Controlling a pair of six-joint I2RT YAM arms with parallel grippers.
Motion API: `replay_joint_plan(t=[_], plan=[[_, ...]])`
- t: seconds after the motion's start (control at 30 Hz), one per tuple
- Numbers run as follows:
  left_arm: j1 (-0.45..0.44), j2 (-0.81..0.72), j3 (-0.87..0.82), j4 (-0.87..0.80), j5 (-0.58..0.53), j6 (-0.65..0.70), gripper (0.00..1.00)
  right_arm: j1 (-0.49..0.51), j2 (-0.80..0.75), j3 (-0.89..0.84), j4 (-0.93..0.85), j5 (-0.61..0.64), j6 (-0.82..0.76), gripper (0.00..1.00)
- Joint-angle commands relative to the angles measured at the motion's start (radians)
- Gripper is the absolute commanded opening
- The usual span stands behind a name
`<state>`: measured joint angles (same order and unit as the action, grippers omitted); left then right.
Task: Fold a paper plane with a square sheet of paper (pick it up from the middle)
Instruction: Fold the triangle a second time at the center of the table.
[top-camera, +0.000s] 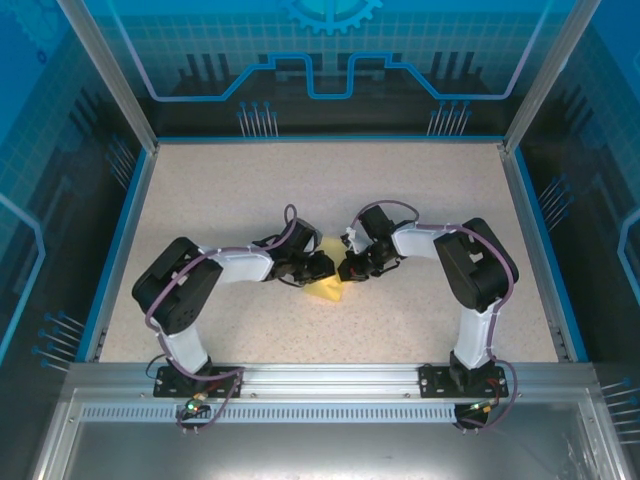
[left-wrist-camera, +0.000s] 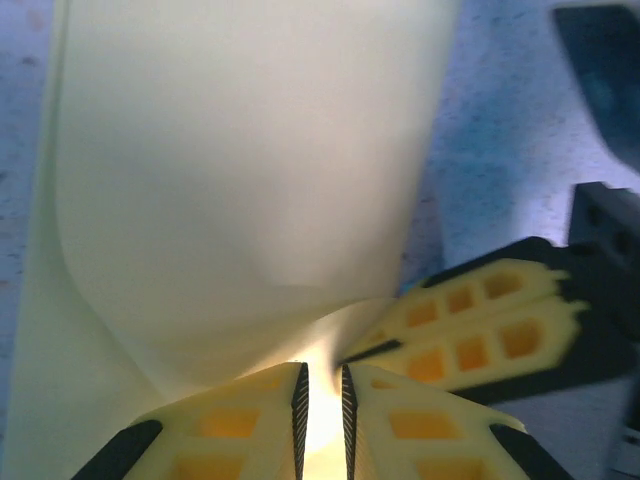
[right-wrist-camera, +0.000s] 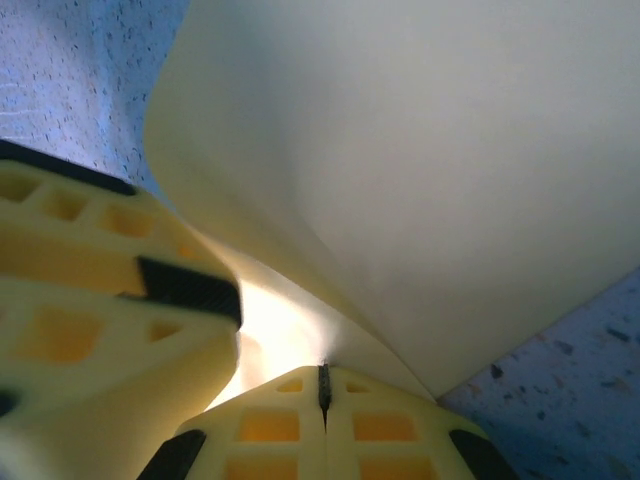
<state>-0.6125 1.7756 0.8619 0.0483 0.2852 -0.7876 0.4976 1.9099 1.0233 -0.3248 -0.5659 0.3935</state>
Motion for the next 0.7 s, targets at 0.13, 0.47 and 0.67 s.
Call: replay_joint_plan(t=[0.13, 0.47, 0.67], plan=[[0.027, 0.041, -0.008, -0.002, -0.054, -0.036, 0.19, 0.003, 0.076, 0.002, -0.141, 0.142, -0.042, 0.04], [0.097, 0.017, -0.046, 0.020, -0.079, -0.049, 0.20, 0.002, 0.100, -0.001, -0.184, 0.208, -0.054, 0.04], [0.126, -0.017, -0.010, -0.043, -0.121, -0.008, 0.20, 0.002, 0.085, -0.003, -0.174, 0.208, -0.054, 0.04]])
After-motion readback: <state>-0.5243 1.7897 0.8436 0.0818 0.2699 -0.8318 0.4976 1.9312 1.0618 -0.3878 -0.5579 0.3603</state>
